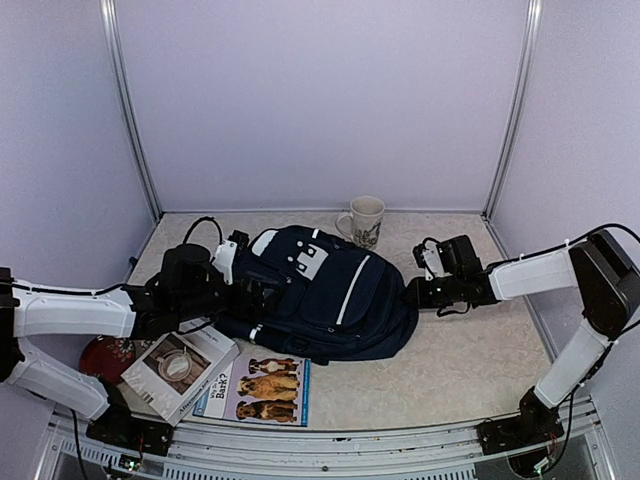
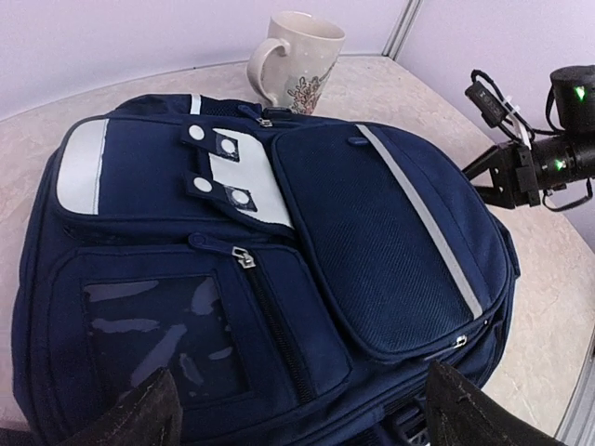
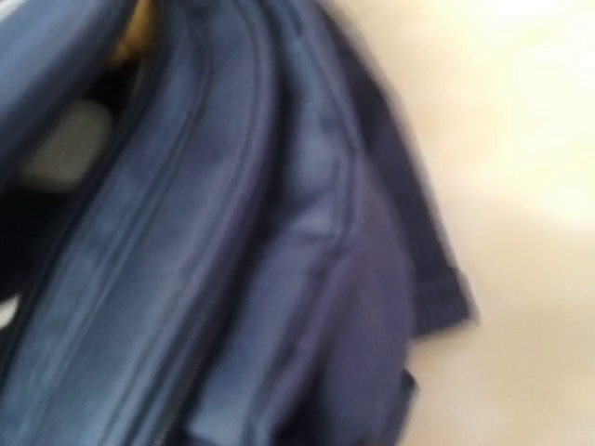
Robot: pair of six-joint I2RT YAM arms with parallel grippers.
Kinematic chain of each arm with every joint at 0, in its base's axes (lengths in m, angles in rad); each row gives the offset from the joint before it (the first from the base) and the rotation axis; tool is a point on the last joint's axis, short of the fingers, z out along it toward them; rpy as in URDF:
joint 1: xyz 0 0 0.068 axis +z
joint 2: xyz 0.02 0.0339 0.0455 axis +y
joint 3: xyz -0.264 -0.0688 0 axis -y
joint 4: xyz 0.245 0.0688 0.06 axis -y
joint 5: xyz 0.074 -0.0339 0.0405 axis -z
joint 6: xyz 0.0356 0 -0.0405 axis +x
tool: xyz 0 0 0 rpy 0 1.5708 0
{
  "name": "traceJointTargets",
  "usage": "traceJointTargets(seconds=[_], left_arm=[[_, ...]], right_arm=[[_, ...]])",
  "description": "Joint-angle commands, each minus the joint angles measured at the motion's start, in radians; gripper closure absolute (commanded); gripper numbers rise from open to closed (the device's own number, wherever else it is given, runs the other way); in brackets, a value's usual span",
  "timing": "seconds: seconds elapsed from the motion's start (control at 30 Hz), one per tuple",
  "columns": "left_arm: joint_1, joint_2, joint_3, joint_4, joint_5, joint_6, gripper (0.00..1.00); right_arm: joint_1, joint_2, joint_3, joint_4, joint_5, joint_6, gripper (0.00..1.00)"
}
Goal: Pack the student bag
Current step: Adjust the student bag at the center of the board.
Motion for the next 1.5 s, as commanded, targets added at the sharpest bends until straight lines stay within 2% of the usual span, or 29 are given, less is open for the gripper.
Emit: traceJointTargets(seconds=[0.0, 0.1, 0.17, 0.23, 0.3, 0.4, 0.57, 0.7, 0.87, 0.97, 1.07, 1.17, 1.2, 1.3, 1.37, 1.47], left_arm=[[0.015, 0.014, 0.036, -0.017, -0.018, -0.014, 0.11], [0.086, 0.011, 0.027, -0.065, -0.064, -0.111, 0.03], [0.145, 0.01, 0.01, -0.084, -0.086, -0.165, 0.01], [0.197, 0.022, -0.009, -0.073, -0.063, -0.201, 0.01], [0.241, 0.058, -0.011, -0.036, 0.021, -0.22, 0.01], [0.27, 0.145, 0.033, -0.004, 0.154, -0.231, 0.01], [0.27, 0.229, 0.041, 0.027, 0.158, -0.236, 0.03], [0.23, 0.26, 0.027, 0.055, 0.199, -0.235, 0.11], [0.118, 0.258, 0.027, 0.049, 0.218, -0.215, 0.19], [0.082, 0.212, 0.013, 0.039, 0.226, -0.245, 0.21], [0.085, 0.141, -0.029, 0.043, 0.222, -0.281, 0.2], [0.106, 0.09, -0.051, 0.04, 0.215, -0.278, 0.11], [0.121, 0.087, -0.052, 0.042, 0.226, -0.273, 0.07], [0.207, 0.133, -0.038, 0.069, 0.28, -0.284, 0.03], [0.261, 0.19, -0.003, 0.079, 0.288, -0.303, 0.04], [0.265, 0.255, 0.013, 0.146, 0.311, -0.319, 0.06]], right_arm=[[-0.034, -0.025, 0.085, -0.167, 0.177, -0.116, 0.64], [-0.024, -0.137, 0.058, -0.191, 0.232, -0.088, 0.59], [0.006, -0.21, 0.034, -0.2, 0.268, -0.057, 0.54], [0.047, -0.256, 0.012, -0.213, 0.296, -0.024, 0.48], [0.08, -0.273, -0.007, -0.223, 0.273, 0.015, 0.45], [0.119, -0.258, -0.043, -0.214, 0.205, 0.094, 0.44], [0.156, -0.183, -0.108, -0.114, 0.123, 0.174, 0.43], [0.146, -0.114, -0.089, -0.103, 0.194, 0.152, 0.4], [0.024, -0.039, -0.001, -0.15, 0.234, 0.012, 0.4], [0.012, -0.042, 0.091, -0.24, 0.298, -0.051, 0.41], [0.012, -0.113, 0.107, -0.295, 0.363, -0.055, 0.41], [0.02, -0.225, 0.083, -0.34, 0.41, -0.016, 0.42], [0.039, -0.273, 0.071, -0.358, 0.445, 0.003, 0.44], [0.164, -0.322, 0.066, -0.431, 0.54, 0.107, 0.46], [0.244, -0.319, 0.074, -0.465, 0.528, 0.198, 0.48], [0.358, -0.304, 0.061, -0.435, 0.478, 0.321, 0.56]])
